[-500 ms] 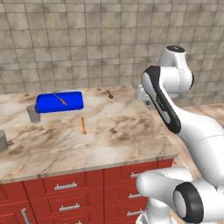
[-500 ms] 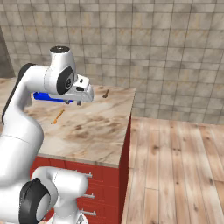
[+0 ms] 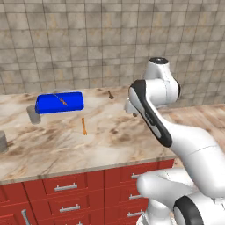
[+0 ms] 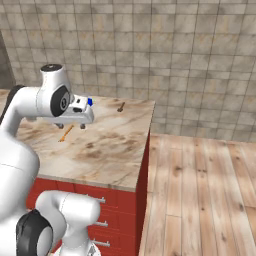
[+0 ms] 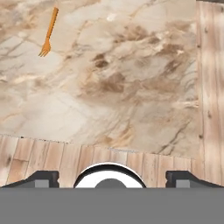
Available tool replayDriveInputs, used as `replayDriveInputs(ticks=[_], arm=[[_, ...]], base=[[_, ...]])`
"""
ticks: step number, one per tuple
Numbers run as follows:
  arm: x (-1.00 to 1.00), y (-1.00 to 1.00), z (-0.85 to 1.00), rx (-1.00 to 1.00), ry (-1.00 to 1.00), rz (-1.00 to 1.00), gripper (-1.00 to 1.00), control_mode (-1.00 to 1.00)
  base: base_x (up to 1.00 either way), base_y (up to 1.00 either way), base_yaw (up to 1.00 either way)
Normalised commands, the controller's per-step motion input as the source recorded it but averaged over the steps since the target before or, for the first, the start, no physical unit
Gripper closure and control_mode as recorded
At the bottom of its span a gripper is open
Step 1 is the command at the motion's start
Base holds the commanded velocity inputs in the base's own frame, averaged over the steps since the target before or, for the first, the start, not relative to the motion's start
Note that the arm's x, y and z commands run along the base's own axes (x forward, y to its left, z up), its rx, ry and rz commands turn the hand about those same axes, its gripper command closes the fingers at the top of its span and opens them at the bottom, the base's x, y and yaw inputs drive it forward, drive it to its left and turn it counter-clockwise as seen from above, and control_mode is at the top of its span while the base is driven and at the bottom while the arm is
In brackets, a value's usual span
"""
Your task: Take the tongs from the drawer on the left and place them on the dining counter next to the tray containing the kebab skewer.
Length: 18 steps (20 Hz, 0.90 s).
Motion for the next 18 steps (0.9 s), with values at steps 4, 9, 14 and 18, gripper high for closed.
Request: replayDriveInputs(ticks=[4, 9, 14, 18], arm=[[-0.39, 1.0, -0.35, -0.15, -0.05, 0.16, -1.0, -1.0], [-0.14, 0.83, -0.29, -0.16, -0.01, 0.25, -1.0, -1.0], [0.0, 0.52, -0.37, -0.15, -0.01, 0.23, -1.0, -1.0], [-0.06, 0.58, -0.41, -0.16, -0.08, 0.25, -1.0, -1.0]], base=[[0.0, 0.0, 0.0], [0.0, 0.0, 0.0], [0.0, 0.0, 0.0], [0.0, 0.0, 0.0]])
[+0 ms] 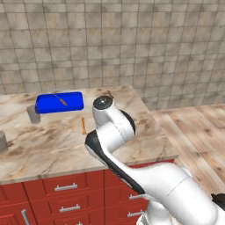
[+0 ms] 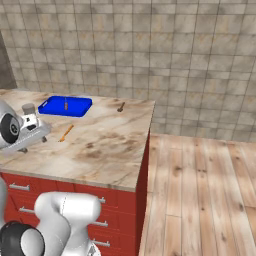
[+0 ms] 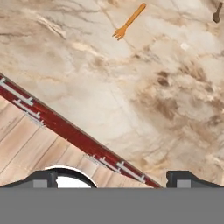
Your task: Take the tongs from the drawer on the left and place them on the dining counter next to the tray containing the kebab skewer.
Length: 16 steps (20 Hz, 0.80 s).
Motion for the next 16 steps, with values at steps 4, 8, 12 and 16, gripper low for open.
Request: replayDriveInputs(ticks=[4, 8, 12, 16], arm=[[-0.06, 0.59, -0.32, -0.15, -0.09, 0.23, -1.0, -1.0], [-0.11, 0.41, -0.18, -0.11, -0.07, 0.17, -1.0, -1.0], [-0.04, 0.33, -0.19, -0.08, -0.02, 0.15, -1.0, -1.0], [-0.01, 0.29, -0.2, -0.07, 0.0, 0.16, -1.0, -1.0]], base=[[0.0, 0.0, 0.0], [0.0, 0.0, 0.0], [0.0, 0.0, 0.0], [0.0, 0.0, 0.0]])
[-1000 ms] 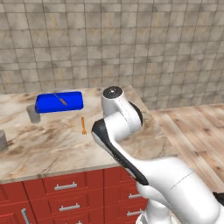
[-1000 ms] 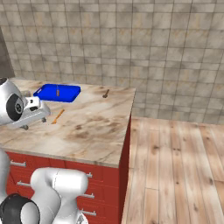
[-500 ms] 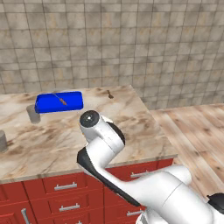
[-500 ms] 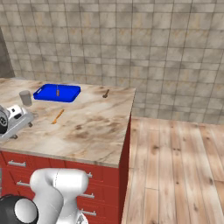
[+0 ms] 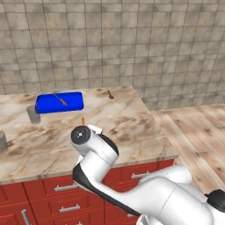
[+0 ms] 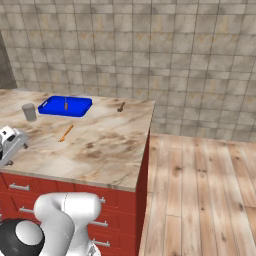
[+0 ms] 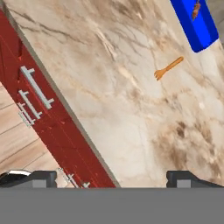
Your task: Take the tongs from the drawer on the left and place them on the dining counter next to the tray containing the kebab skewer.
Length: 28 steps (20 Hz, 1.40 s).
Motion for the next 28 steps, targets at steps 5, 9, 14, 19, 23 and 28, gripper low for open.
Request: replayDriveInputs(ticks=[5, 9, 14, 19, 23, 28], arm=[[0.0, 0.27, -0.15, -0.1, 0.0, 0.13, -1.0, -1.0], [0.0, 0.27, -0.2, -0.15, 0.0, 0.05, -1.0, -1.0], [0.0, 0.33, -0.22, -0.12, 0.0, 0.06, -1.0, -1.0], [-0.02, 0.11, -0.3, -0.07, -0.02, 0.04, -1.0, -1.0], [-0.01, 0.0, -0.42, -0.03, -0.08, 0.0, -1.0, -1.0], [0.0, 0.0, -0.44, -0.01, -0.07, 0.01, -1.0, -1.0]], base=[[0.0, 0.0, 0.0], [0.0, 0.0, 0.0], [0.0, 0.0, 0.0], [0.0, 0.0, 0.0], [0.0, 0.0, 0.0], [0.0, 0.0, 0.0]])
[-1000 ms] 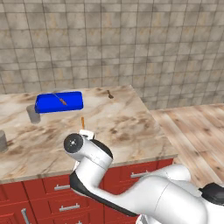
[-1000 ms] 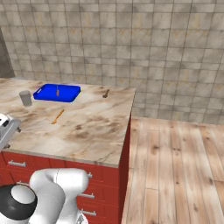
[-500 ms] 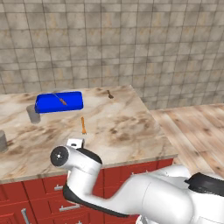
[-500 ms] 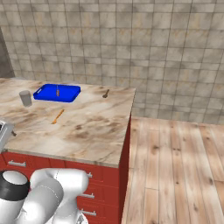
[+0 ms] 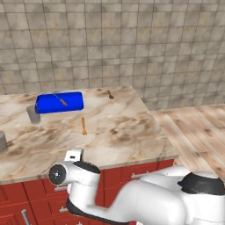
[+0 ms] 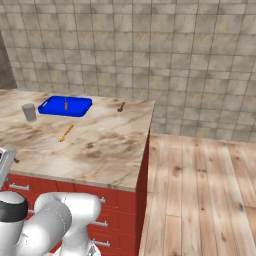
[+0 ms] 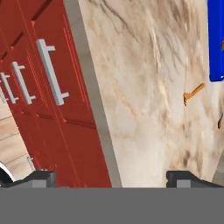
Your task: Take the tongs from the drawer on the left and place them on the dining counter next to the tray containing the kebab skewer.
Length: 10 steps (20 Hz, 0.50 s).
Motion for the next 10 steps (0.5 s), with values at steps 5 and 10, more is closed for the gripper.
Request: replayDriveInputs(ticks=[5, 10], arm=[[0.0, 0.0, -0.52, -0.07, -0.1, 0.0, -1.0, -1.0], [0.0, 0.0, -0.46, -0.06, -0.11, 0.0, -1.0, -1.0]], base=[[0.0, 0.0, 0.0], [0.0, 0.0, 0.0]])
